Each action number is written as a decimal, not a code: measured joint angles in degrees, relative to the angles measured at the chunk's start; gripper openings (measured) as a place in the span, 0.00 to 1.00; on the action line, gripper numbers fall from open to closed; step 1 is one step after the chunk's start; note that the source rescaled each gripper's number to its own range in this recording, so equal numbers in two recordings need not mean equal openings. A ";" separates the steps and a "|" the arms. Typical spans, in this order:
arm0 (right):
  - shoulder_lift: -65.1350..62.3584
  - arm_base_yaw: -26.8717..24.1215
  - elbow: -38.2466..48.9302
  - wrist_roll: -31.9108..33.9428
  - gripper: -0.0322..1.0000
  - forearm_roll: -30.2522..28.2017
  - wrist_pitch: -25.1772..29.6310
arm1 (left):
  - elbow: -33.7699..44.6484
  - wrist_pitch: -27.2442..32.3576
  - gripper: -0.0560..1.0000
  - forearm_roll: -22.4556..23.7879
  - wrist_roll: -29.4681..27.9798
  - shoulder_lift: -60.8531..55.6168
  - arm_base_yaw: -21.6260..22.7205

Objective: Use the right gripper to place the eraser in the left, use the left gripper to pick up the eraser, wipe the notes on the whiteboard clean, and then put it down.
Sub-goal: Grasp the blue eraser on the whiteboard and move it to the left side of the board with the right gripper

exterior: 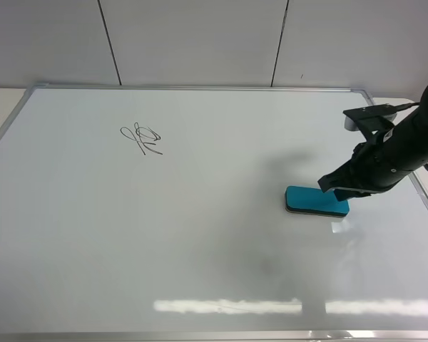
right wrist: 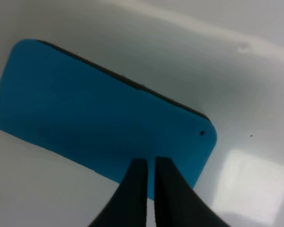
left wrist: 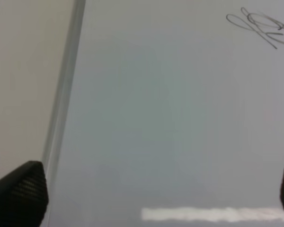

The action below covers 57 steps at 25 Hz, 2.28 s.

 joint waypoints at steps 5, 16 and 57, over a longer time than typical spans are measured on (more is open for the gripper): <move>4.29 1.59 -0.03 0.00 0.03 0.00 -2.62 | 0.00 0.00 1.00 0.00 0.00 0.00 0.00; 6.06 1.91 -0.52 -0.52 0.03 0.24 -5.64 | 0.00 0.00 1.00 0.00 0.00 0.00 0.00; 47.97 46.12 -72.26 22.13 0.03 -12.58 19.01 | 0.00 0.00 1.00 0.00 0.00 0.00 0.00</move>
